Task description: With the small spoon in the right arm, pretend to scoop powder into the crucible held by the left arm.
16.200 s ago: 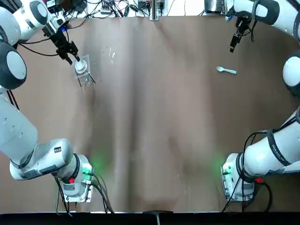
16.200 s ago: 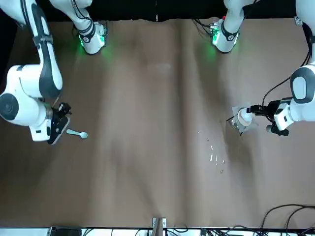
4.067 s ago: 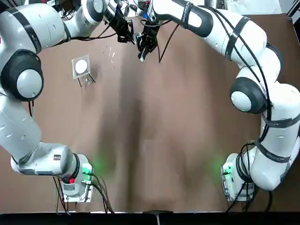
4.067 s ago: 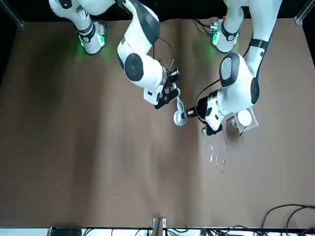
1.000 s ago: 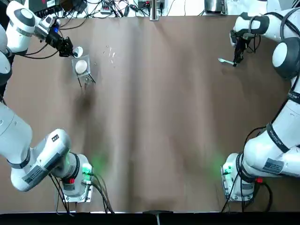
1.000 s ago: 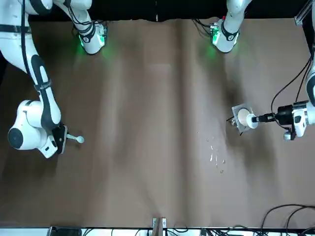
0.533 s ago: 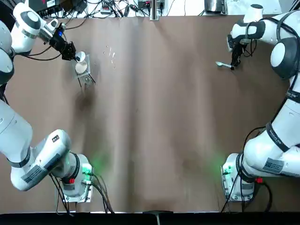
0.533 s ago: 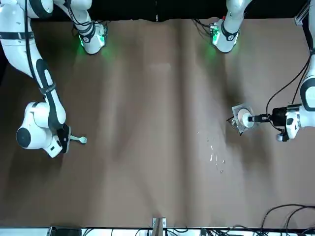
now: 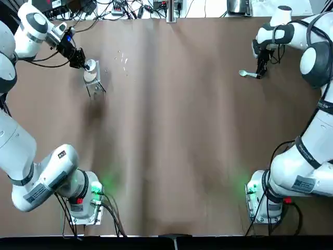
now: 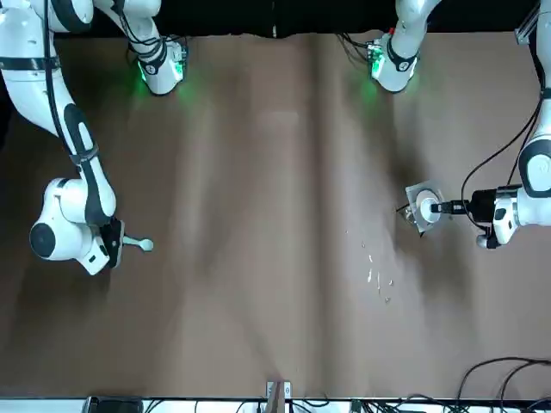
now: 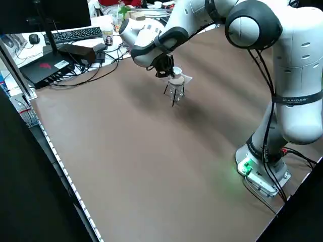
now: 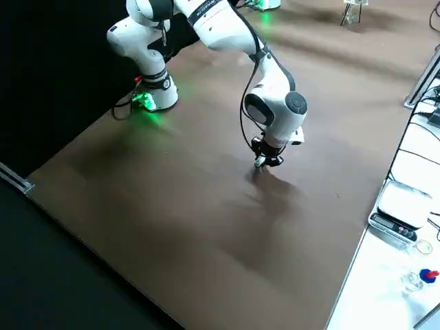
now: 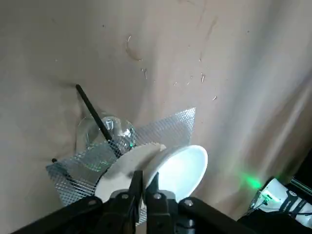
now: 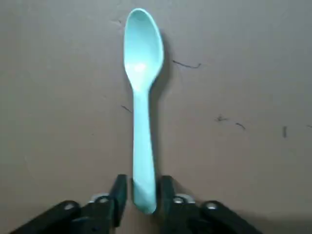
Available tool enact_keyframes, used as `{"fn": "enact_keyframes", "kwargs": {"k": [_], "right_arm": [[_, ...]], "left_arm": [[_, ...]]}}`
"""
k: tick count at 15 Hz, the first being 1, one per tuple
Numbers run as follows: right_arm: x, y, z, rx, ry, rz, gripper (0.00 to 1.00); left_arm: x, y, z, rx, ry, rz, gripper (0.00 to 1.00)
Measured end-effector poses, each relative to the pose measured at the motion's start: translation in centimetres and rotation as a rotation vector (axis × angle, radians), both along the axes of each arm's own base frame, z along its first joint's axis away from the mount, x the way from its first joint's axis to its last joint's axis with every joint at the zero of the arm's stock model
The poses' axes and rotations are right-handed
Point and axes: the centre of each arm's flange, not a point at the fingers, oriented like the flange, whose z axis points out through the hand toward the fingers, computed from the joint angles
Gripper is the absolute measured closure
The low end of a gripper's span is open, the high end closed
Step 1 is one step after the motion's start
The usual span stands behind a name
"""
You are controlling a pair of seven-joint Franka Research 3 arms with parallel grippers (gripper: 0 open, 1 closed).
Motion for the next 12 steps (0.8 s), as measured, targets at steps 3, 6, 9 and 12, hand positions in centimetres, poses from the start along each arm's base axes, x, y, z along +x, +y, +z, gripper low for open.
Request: {"fn": "enact_keyframes", "kwargs": {"k": [3, 6, 9, 12], "right_arm": [[-0.2, 0.1, -0.1, 0.001, 0.017, 0.002, 0.46], [0.0, 0.4, 0.5, 0.002, 0.036, 0.008, 0.26], [1.6, 2.6, 5.1, -0.023, 0.085, -0.03, 0.22], [2.6, 6.8, 13.5, -0.085, 0.138, -0.116, 0.22]], "left_arm": [[0.0, 0.0, 0.0, 0.004, 0.0, -0.005, 0.93], [-0.1, 0.1, -0.1, 0.019, 0.002, -0.018, 0.89], [-0.1, 0.1, -0.1, 0.017, -0.004, -0.026, 0.74], [-0.1, 0.1, 0.0, 0.014, -0.014, -0.036, 0.69]]}}
